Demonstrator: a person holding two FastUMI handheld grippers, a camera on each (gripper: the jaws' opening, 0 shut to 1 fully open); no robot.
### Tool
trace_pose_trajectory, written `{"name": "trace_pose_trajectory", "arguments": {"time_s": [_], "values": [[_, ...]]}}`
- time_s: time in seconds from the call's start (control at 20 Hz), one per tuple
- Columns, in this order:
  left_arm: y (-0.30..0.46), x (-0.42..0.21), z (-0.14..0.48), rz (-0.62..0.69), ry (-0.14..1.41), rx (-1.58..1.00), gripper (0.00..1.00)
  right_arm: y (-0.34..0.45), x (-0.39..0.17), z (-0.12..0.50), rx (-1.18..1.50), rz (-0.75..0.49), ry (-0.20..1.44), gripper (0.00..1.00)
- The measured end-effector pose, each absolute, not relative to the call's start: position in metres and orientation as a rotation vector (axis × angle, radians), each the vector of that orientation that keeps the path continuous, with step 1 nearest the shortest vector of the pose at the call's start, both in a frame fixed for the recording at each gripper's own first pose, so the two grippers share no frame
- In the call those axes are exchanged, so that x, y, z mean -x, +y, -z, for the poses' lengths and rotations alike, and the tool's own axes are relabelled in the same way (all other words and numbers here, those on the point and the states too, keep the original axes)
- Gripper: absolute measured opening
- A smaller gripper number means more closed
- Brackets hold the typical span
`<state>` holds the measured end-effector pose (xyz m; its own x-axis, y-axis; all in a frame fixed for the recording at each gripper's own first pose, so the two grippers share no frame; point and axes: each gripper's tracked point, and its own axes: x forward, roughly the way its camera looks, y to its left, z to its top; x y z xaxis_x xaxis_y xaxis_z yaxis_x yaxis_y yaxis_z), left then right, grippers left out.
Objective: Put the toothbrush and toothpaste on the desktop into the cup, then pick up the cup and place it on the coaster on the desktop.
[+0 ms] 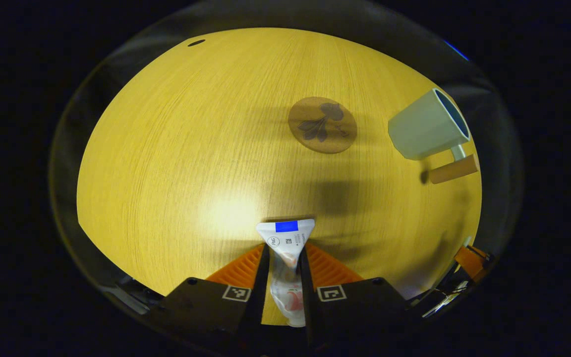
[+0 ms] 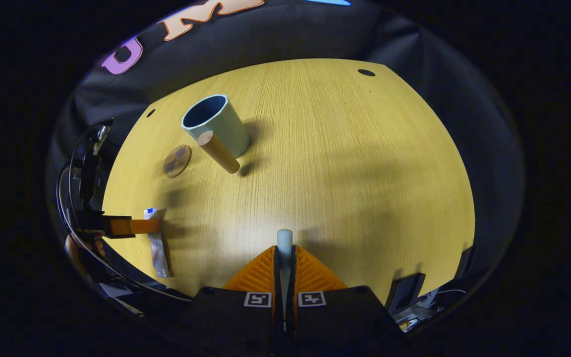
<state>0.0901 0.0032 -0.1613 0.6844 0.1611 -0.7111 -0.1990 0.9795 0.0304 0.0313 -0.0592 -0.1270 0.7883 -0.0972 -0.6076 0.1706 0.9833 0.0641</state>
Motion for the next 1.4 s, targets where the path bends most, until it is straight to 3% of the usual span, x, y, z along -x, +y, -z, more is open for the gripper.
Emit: {"name": "trace_pose_trajectory", "arguments": {"time_s": [0.05,0.3,0.55,0.75,1.05,1.4], "values": [[0.002,-0.09,0.161,-0.201,0.79,0.053,0.26,-0.06,-0.033,0.125,-0.115,0.143,0.643,0.05],[0.002,-0.088,0.161,-0.188,0.807,0.04,0.2,-0.063,-0.04,0.113,-0.109,0.135,0.62,0.05],[-0.005,-0.089,0.15,-0.05,0.713,0.093,0.07,-0.063,-0.052,0.083,-0.165,0.116,0.526,0.05],[-0.018,-0.09,0.138,0.0,0.627,0.21,0.05,-0.065,-0.064,0.03,-0.201,0.082,0.344,0.05],[-0.02,-0.087,0.072,0.052,0.414,0.285,0.05,-0.055,-0.08,-0.067,-0.215,-0.018,0.038,0.05],[-0.034,-0.093,0.007,0.083,0.228,0.284,0.05,-0.01,-0.118,-0.134,-0.232,-0.197,-0.153,0.05]]}}
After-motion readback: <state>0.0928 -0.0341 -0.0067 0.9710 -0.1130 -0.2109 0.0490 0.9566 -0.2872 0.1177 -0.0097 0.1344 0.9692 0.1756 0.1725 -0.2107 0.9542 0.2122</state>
